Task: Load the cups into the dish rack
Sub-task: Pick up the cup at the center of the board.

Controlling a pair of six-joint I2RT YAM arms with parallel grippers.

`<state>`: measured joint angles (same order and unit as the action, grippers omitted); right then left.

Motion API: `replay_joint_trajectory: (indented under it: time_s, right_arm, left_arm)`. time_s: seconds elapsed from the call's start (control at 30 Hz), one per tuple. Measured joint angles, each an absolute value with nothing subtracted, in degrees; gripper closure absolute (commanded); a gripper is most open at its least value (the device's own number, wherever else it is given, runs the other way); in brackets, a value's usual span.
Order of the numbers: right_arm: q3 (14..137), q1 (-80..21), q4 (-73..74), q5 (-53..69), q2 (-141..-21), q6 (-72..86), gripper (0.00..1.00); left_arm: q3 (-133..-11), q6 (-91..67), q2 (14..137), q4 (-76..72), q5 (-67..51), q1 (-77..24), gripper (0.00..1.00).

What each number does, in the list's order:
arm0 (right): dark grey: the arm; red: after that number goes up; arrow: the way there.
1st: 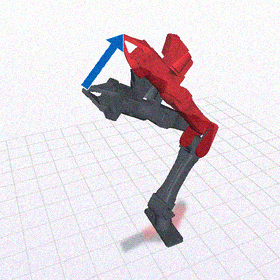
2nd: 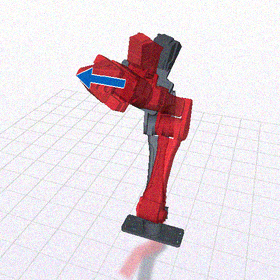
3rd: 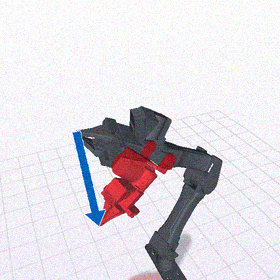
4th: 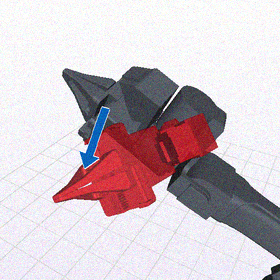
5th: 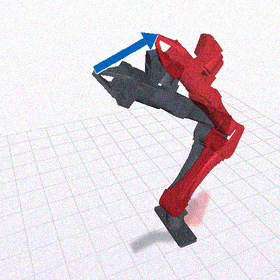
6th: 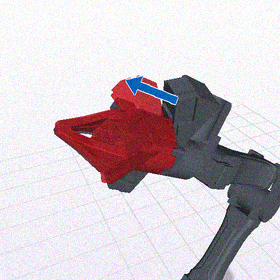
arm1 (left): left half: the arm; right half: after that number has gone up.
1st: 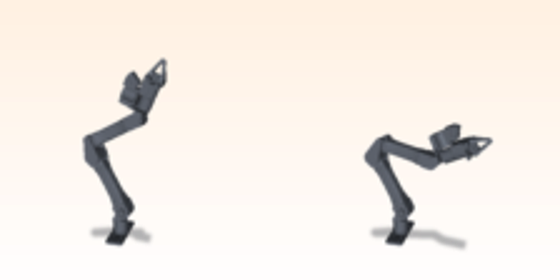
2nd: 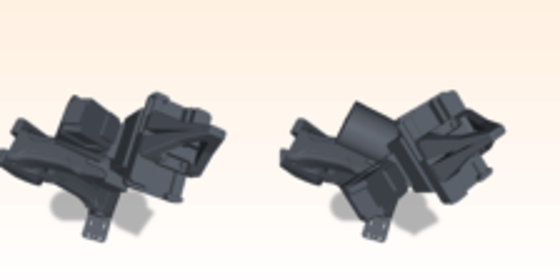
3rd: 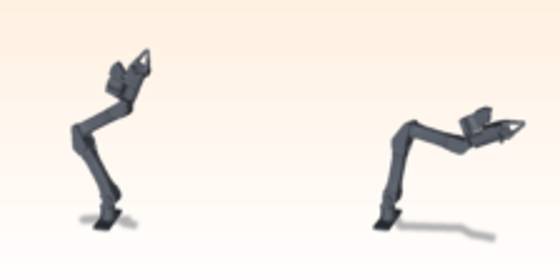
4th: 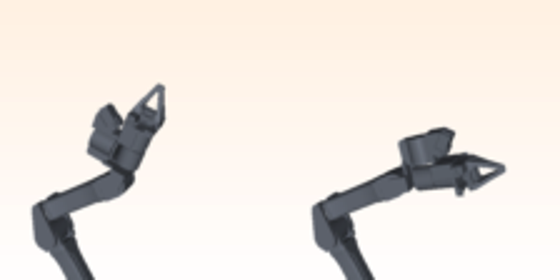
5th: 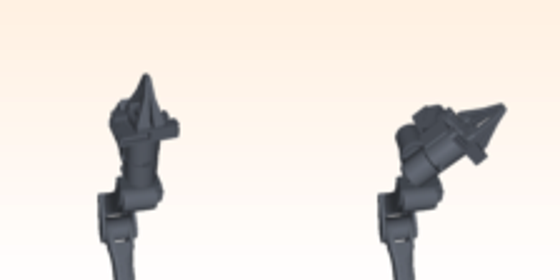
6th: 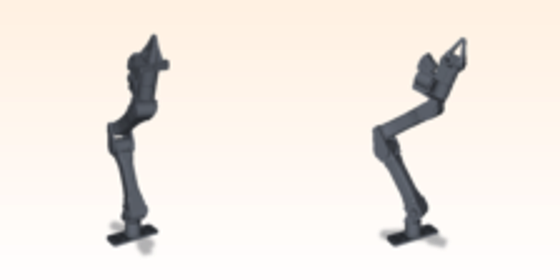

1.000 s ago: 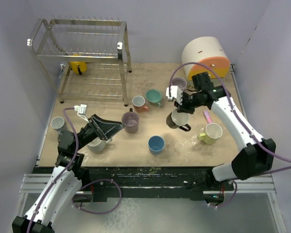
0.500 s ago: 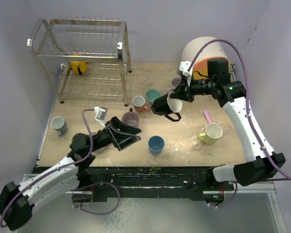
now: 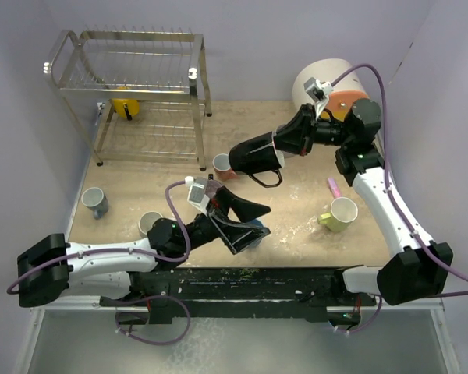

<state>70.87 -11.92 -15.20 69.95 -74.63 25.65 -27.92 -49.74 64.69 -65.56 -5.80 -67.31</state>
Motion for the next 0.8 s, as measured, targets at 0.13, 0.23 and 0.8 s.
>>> replay_joint_trajectory:
  time_s: [0.13, 0.23, 0.8]
  right_arm:
    - [67.7, -11.9, -31.9, 69.5, -74.6, 41.3, 1.00]
    - [64.9, -11.9, -44.8, 68.2, -74.6, 51.9, 1.00]
    - [52.9, -11.9, -67.0, 63.7, -71.9, 66.9, 1.00]
  left_arm:
    - [-30.2, -47.1, 66.5, -71.7, 0.6, -69.4, 0.01]
    - [-31.5, -47.0, 69.9, -75.4, 4.8, -69.6, 0.06]
    - [-39.2, -48.2, 78.8, -81.0, 13.8, -71.1, 0.30]
